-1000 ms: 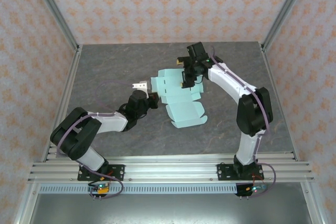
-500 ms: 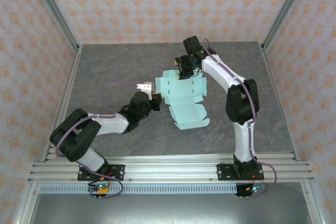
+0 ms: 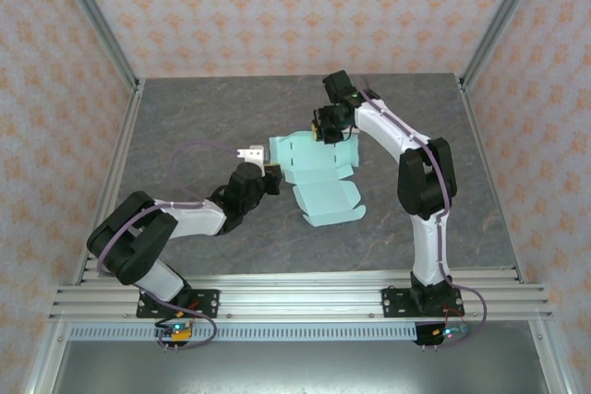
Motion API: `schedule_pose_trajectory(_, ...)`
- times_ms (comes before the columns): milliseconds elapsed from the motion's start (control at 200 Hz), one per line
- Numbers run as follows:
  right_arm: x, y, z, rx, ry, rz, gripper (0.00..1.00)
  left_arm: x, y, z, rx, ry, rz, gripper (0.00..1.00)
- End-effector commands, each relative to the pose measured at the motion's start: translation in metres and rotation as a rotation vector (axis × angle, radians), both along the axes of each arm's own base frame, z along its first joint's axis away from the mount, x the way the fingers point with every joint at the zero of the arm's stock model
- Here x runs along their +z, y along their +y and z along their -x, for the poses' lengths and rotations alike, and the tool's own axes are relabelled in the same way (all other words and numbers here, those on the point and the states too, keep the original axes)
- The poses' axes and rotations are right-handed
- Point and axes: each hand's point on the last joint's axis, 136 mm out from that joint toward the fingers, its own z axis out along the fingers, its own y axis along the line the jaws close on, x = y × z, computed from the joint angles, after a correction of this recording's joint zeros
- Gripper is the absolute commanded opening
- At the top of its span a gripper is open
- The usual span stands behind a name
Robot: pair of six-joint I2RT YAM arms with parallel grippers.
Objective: Fold the paper box
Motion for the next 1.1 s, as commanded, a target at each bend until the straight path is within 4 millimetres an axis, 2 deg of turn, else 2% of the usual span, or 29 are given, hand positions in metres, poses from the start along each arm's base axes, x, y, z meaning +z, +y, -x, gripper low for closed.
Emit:
schedule_pose_trajectory(0, 0.025, -0.007, -0.011, 0.014, -0.127, 0.001, 0.09, 0.018, 0.006, -0.003, 0.037, -0.027, -0.007, 0.33)
schedule_pose_trajectory(65, 0.023, 0.001, -0.016, 0.042, -0.171, -0.039, 0.06, 0.031, 0.008, 0.001, 0.034, -0.036, 0.002, 0.50)
schedule_pose_trajectory(130, 0.024, 0.008, -0.022, 0.063, -0.248, -0.089, 0.04, 0.041, 0.010, 0.009, 0.021, -0.047, 0.032, 0.61)
schedule_pose_trajectory(185, 0.030, 0.013, -0.029, 0.080, -0.342, -0.126, 0.03, 0.044, 0.015, 0.016, 0.029, -0.045, 0.057, 0.67)
schedule_pose_trajectory(260, 0.050, 0.018, -0.037, 0.114, -0.516, -0.169, 0.03, 0.045, 0.026, 0.024, 0.055, -0.037, 0.081, 0.75)
schedule_pose_trajectory(325, 0.058, 0.017, -0.037, 0.140, -0.618, -0.179, 0.04, 0.048, 0.040, 0.029, 0.081, -0.034, 0.095, 0.80)
schedule_pose_trajectory(410, 0.069, 0.018, -0.034, 0.186, -0.717, -0.187, 0.04, 0.048, 0.058, 0.030, 0.132, -0.017, 0.116, 0.91)
schedule_pose_trajectory(501, 0.074, 0.020, -0.027, 0.218, -0.787, -0.209, 0.04, 0.042, 0.073, 0.023, 0.150, 0.021, 0.123, 0.92)
schedule_pose_trajectory(591, 0.081, 0.020, -0.020, 0.224, -0.865, -0.256, 0.04, 0.039, 0.079, 0.013, 0.152, 0.053, 0.154, 0.94)
schedule_pose_trajectory(726, 0.082, 0.020, -0.009, 0.237, -0.961, -0.298, 0.05, 0.034, 0.061, -0.005, 0.065, 0.090, 0.096, 0.92)
schedule_pose_trajectory(896, 0.055, 0.014, -0.002, 0.273, -0.985, -0.233, 0.05, 0.029, 0.041, -0.024, -0.015, 0.067, 0.073, 0.90)
schedule_pose_trajectory(986, 0.050, 0.012, -0.001, 0.261, -0.997, -0.239, 0.05, 0.024, 0.029, -0.026, -0.092, 0.057, 0.029, 0.90)
schedule_pose_trajectory(1096, 0.043, 0.011, 0.001, 0.254, -1.002, -0.247, 0.05, 0.013, 0.017, -0.016, -0.181, 0.022, -0.069, 0.89)
